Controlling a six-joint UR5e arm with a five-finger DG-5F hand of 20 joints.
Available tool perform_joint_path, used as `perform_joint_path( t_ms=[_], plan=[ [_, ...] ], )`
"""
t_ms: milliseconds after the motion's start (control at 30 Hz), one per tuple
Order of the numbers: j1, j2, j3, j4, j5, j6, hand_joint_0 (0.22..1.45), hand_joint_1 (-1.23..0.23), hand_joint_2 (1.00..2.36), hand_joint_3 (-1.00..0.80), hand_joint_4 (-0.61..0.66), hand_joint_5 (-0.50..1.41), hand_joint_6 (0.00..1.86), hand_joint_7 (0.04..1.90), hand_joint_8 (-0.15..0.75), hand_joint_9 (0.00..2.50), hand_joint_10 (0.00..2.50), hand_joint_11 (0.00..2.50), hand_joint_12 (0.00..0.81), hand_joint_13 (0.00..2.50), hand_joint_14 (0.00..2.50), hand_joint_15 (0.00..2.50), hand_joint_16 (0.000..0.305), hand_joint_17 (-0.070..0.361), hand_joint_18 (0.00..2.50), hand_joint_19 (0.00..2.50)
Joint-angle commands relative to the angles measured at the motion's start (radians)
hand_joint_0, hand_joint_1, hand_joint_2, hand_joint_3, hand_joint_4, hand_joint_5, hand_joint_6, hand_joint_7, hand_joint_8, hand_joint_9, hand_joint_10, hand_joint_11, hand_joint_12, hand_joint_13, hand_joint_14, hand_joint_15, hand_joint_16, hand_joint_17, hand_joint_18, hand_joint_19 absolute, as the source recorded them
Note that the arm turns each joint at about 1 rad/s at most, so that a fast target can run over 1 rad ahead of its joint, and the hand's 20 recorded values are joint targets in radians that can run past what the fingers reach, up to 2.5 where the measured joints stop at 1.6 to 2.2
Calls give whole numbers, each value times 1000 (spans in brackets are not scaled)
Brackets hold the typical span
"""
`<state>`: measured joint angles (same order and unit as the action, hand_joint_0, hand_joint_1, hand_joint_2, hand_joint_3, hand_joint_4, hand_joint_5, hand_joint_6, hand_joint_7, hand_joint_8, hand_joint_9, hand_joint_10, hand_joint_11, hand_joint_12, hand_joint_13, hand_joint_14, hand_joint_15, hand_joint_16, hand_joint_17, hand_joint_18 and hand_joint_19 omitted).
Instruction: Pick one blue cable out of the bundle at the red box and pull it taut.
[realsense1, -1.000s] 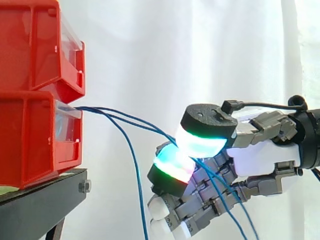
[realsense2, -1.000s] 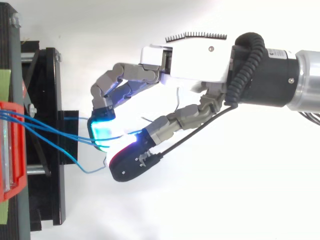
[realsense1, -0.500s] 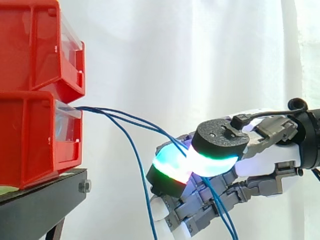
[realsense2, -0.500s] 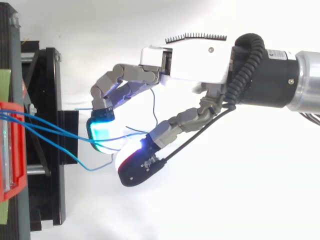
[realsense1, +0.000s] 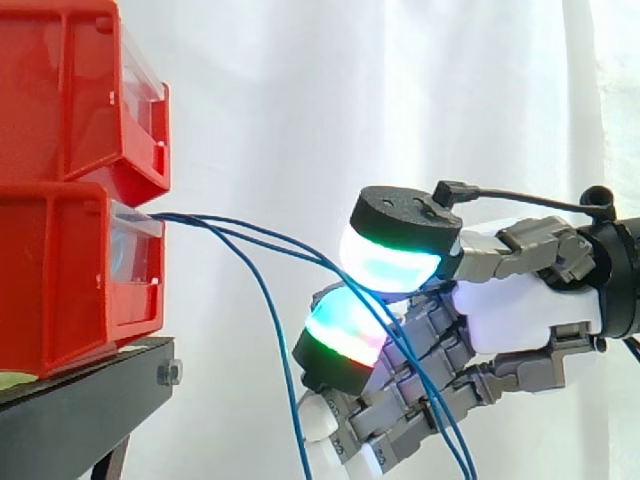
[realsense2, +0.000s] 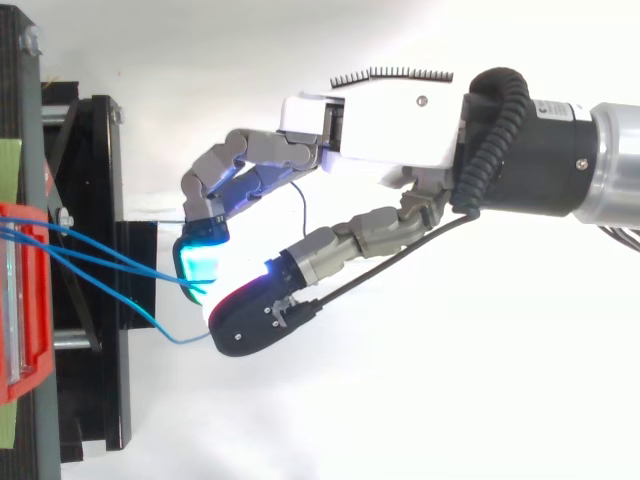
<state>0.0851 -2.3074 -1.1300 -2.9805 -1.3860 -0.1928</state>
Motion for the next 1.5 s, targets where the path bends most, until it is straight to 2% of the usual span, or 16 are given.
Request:
perform_joint_path(
  t_ms=[0,167,300,467,667,800,933,1067,1100,1300,1467],
  plan=[
    [1,0,-1,0,-1,0,592,-643,1003,-445,132,-173,873,1121,329,632,11,410,327,522,10,240,51,116,417,284],
    [1,0,1,0,1,1,613,-748,1014,-257,132,-173,882,1185,331,643,12,431,328,541,10,235,52,116,438,274],
    [1,0,-1,2,2,0,640,-818,1015,-208,93,-190,917,1114,325,628,12,433,333,554,10,235,52,117,462,254],
    [1,0,-1,0,1,1,684,-880,1013,-295,95,-205,925,1055,318,605,12,442,333,548,10,235,52,118,470,226],
    [1,0,-1,0,-1,1,774,-943,1000,-500,118,-205,920,1038,311,585,14,436,330,552,9,216,53,118,487,188],
    [2,0,-1,0,-1,1,702,-980,1000,-500,118,-204,920,1042,307,585,14,443,329,552,10,225,52,118,497,201],
    [1,0,1,0,1,1,539,-912,1000,-500,140,-196,914,1023,322,605,12,437,338,546,12,229,55,123,491,239],
    [2,-1,-1,0,1,3,480,-782,1000,-500,156,-186,897,992,344,621,11,431,355,550,9,234,59,132,488,266],
    [2,0,1,0,1,3,468,-710,1000,-500,159,-182,886,977,352,630,12,418,360,550,9,231,60,135,481,271],
    [2,0,-1,0,1,3,486,-572,1000,-500,141,-171,834,967,348,628,11,410,360,524,10,241,59,133,429,305],
    [4,0,1,2,1,3,523,-606,1000,-493,124,-170,822,1031,336,622,11,412,348,506,11,254,56,127,388,319]
  ],
)
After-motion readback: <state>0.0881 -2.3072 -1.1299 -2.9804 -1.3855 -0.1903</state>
